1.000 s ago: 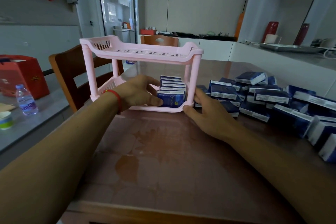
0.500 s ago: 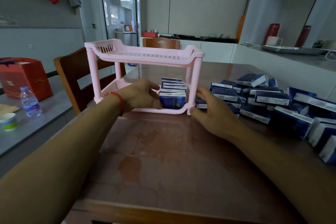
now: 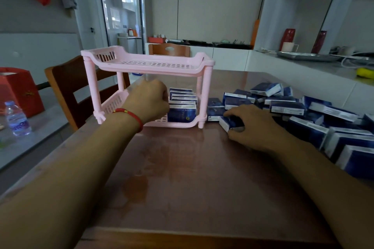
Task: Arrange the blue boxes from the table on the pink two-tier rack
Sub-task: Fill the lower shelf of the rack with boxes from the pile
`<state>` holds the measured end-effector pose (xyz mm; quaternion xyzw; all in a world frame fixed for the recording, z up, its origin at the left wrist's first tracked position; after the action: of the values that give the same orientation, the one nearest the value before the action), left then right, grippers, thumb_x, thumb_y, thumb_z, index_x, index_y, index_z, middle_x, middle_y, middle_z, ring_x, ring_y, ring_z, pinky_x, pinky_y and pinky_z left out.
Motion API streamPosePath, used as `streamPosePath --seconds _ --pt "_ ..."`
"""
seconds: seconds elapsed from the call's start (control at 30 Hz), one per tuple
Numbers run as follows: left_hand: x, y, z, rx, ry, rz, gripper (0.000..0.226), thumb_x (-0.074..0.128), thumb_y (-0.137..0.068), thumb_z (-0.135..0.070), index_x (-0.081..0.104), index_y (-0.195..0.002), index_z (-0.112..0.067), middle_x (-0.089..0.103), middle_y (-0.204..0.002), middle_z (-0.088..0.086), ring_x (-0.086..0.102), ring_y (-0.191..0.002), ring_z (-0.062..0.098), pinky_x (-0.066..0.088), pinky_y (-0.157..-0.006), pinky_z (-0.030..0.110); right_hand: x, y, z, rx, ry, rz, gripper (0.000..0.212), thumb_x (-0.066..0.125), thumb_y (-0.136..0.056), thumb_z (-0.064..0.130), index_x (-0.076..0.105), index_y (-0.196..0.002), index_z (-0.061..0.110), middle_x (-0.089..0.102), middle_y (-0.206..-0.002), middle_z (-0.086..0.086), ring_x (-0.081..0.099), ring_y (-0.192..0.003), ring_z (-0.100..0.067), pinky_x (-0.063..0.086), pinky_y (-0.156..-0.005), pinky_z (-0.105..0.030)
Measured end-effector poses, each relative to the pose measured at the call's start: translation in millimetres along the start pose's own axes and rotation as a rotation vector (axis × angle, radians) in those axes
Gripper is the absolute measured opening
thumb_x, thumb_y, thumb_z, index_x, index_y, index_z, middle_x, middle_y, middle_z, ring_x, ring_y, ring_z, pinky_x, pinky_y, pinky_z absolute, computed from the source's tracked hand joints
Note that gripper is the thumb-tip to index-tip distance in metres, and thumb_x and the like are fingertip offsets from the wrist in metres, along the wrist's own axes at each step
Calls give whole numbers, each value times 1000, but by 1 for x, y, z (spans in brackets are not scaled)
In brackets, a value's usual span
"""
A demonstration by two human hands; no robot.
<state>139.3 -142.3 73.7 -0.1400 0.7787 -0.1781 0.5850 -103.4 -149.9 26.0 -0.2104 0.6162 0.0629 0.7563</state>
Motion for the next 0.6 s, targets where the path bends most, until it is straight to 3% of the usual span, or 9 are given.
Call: streamPosePath --seconds 0.1,0.23,0.33,0.4,0.47,0.53,0.6 --pt "-3 1 -3 30 64 -6 12 65 -84 -6 76 -82 -11 72 -86 6 63 -83 20 55 -80 35 0 0 -1 -21 -23 40 50 69 -86 38 54 -134 34 54 -133 8 50 -124 -16 37 -110 -48" --pt "-9 22 -51 257 395 134 23 63 -75 9 76 -66 -8 72 -62 2 63 -51 6 56 -60 22 -8 7 -3 -115 -136 98 39 72 -88 37 62 -126 36 60 -123 17 56 -110 -3 45 -96 -25" --pt "4 36 -81 365 454 133 19 65 -79 1 74 -74 -15 73 -71 -3 65 -60 4 48 -62 10 -17 8 -6 -115 -260 78 18 60 -96 40 67 -112 37 63 -105 23 59 -97 1 46 -81 -20" --pt "12 39 -90 362 434 42 7 70 -82 -12 69 -83 -20 71 -77 -5 63 -67 3 47 -63 10 -28 9 -6 -114 -346 4 23 50 -101 38 69 -100 25 66 -92 11 60 -79 -2 46 -69 -21" --pt "10 41 -90 318 465 -85 12 73 -83 -27 64 -87 -20 67 -74 -4 61 -68 7 48 -60 18 -30 12 -5 -90 -563 8 34 45 -104 33 67 -97 7 66 -84 -4 60 -66 -4 47 -62 -20" --pt "10 42 -88 262 475 -160 26 74 -83 -40 59 -91 -21 63 -70 -4 59 -64 9 45 -57 21 -26 16 -1 -47 -840 60 34 42 -106 28 65 -105 4 71 -90 -7 69 -78 -8 55 -65 -21" --pt "16 43 -89 218 424 -147 34 74 -81 -46 56 -97 -22 62 -73 -5 57 -61 6 42 -53 19 -18 17 3 13 -1130 125 31 40 -107 27 64 -117 9 74 -105 -10 73 -94 -27 61 -76 -38"
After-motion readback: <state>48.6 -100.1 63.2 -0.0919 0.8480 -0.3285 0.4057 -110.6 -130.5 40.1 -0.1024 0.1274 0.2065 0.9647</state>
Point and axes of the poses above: each hand's wrist, its own y-axis away from the middle knuckle, its own x-axis out of the palm, z = x × y, the point moved 9 cm from there along -y, towards the middle knuckle
